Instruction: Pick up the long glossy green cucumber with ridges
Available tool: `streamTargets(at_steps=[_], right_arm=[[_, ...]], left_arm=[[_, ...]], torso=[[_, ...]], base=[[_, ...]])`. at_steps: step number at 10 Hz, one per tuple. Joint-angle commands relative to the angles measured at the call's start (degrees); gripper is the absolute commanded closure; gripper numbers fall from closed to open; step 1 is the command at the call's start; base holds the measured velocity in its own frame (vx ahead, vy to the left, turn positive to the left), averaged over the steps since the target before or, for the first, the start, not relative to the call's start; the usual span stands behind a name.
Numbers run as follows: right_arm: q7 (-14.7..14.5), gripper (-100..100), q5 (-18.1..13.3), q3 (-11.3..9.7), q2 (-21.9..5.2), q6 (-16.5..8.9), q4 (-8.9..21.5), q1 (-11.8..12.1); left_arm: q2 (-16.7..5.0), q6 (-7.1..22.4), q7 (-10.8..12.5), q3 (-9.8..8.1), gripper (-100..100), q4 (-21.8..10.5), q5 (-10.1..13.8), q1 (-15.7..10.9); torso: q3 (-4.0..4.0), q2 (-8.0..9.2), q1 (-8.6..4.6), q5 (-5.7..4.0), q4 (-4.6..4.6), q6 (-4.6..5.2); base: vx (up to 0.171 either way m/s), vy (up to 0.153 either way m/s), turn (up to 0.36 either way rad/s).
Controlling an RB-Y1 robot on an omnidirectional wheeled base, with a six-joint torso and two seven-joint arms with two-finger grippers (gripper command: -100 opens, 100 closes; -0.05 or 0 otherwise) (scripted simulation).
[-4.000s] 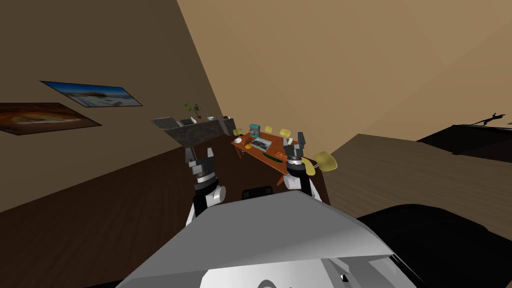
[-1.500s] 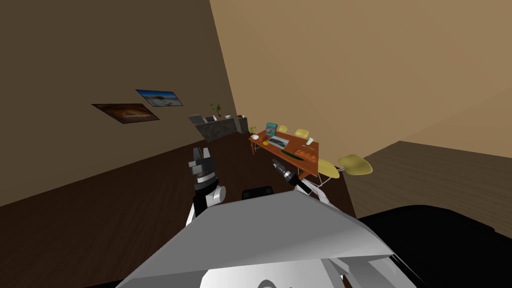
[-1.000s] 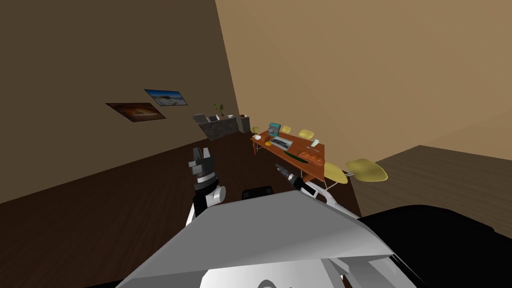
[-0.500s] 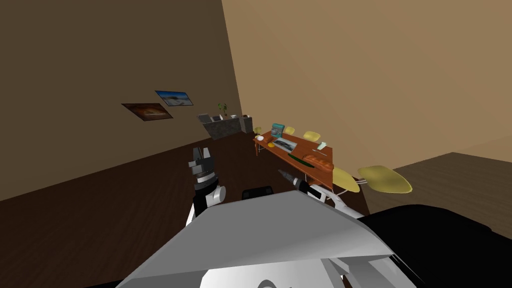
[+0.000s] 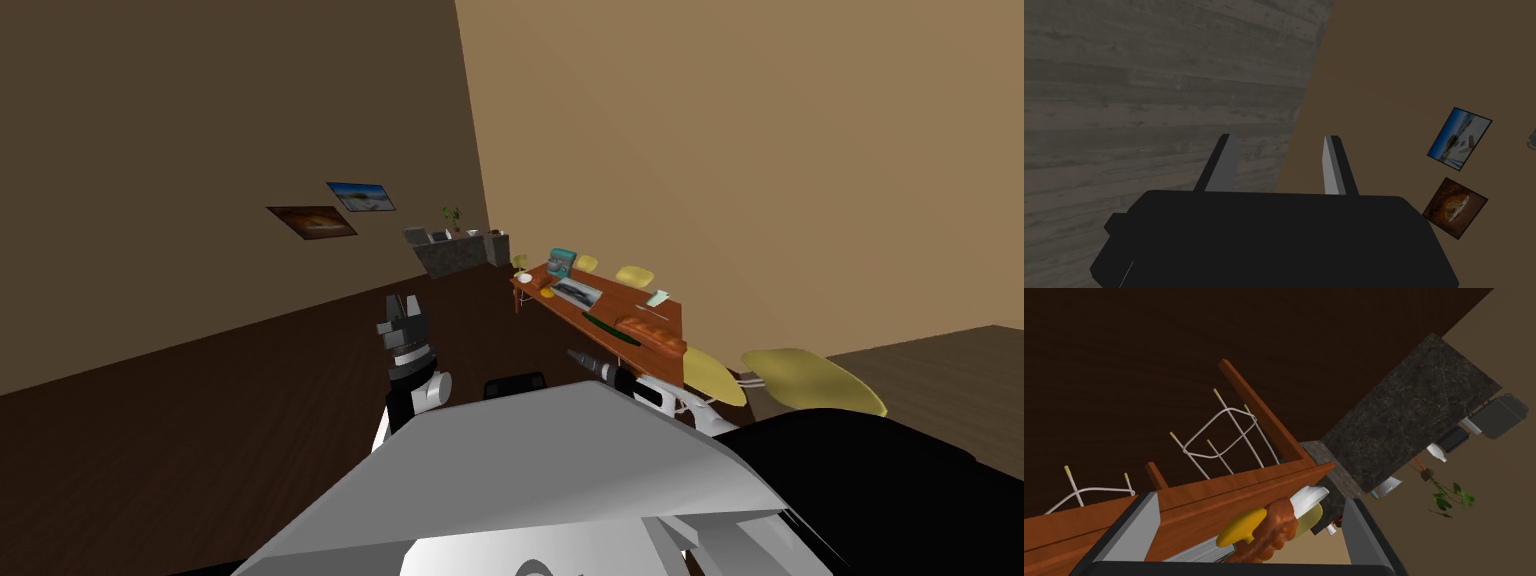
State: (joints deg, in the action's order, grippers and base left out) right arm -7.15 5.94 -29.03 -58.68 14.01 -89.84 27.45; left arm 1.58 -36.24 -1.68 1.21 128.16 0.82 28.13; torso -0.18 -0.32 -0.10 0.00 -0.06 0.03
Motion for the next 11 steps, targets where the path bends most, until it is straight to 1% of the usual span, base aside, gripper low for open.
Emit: streamTargets(at_steps=[1,2,3,4,5,6,7,8,9,10,11], right_arm=[[-2.49,-100,-0.57,-1.77,-2.86,-0.09,2.86,0.54],[-2.49,-100,-0.57,-1.77,-3.63,-0.09,3.17,0.54],[-4.63,-100,-1.15,-3.14,-6.19,-0.73,5.06,1.21],[-4.80,-100,-1.15,-3.14,-6.26,-0.73,5.06,1.21],[-7.17,-100,-1.81,-4.51,-8.55,-1.33,6.86,1.89],[-8.65,-100,-2.54,-5.86,-10.17,-1.91,8.54,2.58],[-9.60,-100,-2.54,-5.86,-10.84,-1.91,8.54,2.58],[-11.50,-100,-3.33,-7.18,-12.76,-2.44,10.08,3.28],[-12.06,-100,-3.33,-7.18,-12.76,-2.44,10.08,3.28],[-13.99,-100,-4.18,-8.45,-14.39,-2.92,11.48,3.96],[-14.54,-100,-4.18,-8.45,-14.39,-2.92,11.48,3.96]], left_arm=[[0.00,0.00,0.00,0.00,0,0.00,0.00,0.00],[0.00,0.00,0.00,0.00,0,0.00,0.00,0.00],[0.00,0.00,0.00,0.00,0,0.00,0.00,0.00],[0.00,0.00,0.00,0.00,0,0.00,0.00,0.00],[0.00,0.00,0.00,0.00,0,0.00,0.00,0.00],[0.00,0.00,0.00,0.00,0,0.00,0.00,0.00],[-0.01,0.00,0.00,-0.01,0,0.00,0.00,0.01],[-0.01,0.00,0.00,-0.01,0,0.00,0.00,0.01],[-0.01,0.00,0.00,-0.01,0,0.00,0.00,0.01],[0.00,0.00,0.00,-0.01,0,0.00,0.00,0.01],[-0.01,0.00,0.00,0.00,0,0.00,0.00,0.00]], torso=[[0.00,0.00,0.00,0.00,0.00,0.00],[-0.03,-0.07,-0.06,-0.01,-0.01,-0.03],[-0.01,-0.01,-0.04,-0.01,0.00,0.00],[-0.05,-0.10,-0.10,-0.02,-0.01,-0.03],[-0.03,-0.04,-0.13,-0.04,-0.01,0.00],[-0.03,-0.06,-0.16,-0.03,-0.01,-0.02],[-0.13,-0.23,-0.33,-0.05,-0.04,-0.02],[-0.12,-0.19,-0.29,-0.10,-0.04,-0.02],[-0.14,-0.26,-0.24,-0.06,-0.05,-0.03],[-0.09,-0.15,-0.10,-0.05,-0.04,0.00],[-0.07,-0.12,-0.16,-0.04,-0.02,-0.03]], base=[[0.113,-0.033,0.132],[0.092,-0.033,0.077],[0.123,-0.048,0.162],[0.101,-0.063,0.072],[0.107,-0.067,0.135],[0.171,-0.117,0.194],[0.135,-0.107,0.108],[0.153,-0.081,0.145],[0.117,-0.058,0.085],[0.107,-0.079,0.156],[0.085,-0.085,0.068]])
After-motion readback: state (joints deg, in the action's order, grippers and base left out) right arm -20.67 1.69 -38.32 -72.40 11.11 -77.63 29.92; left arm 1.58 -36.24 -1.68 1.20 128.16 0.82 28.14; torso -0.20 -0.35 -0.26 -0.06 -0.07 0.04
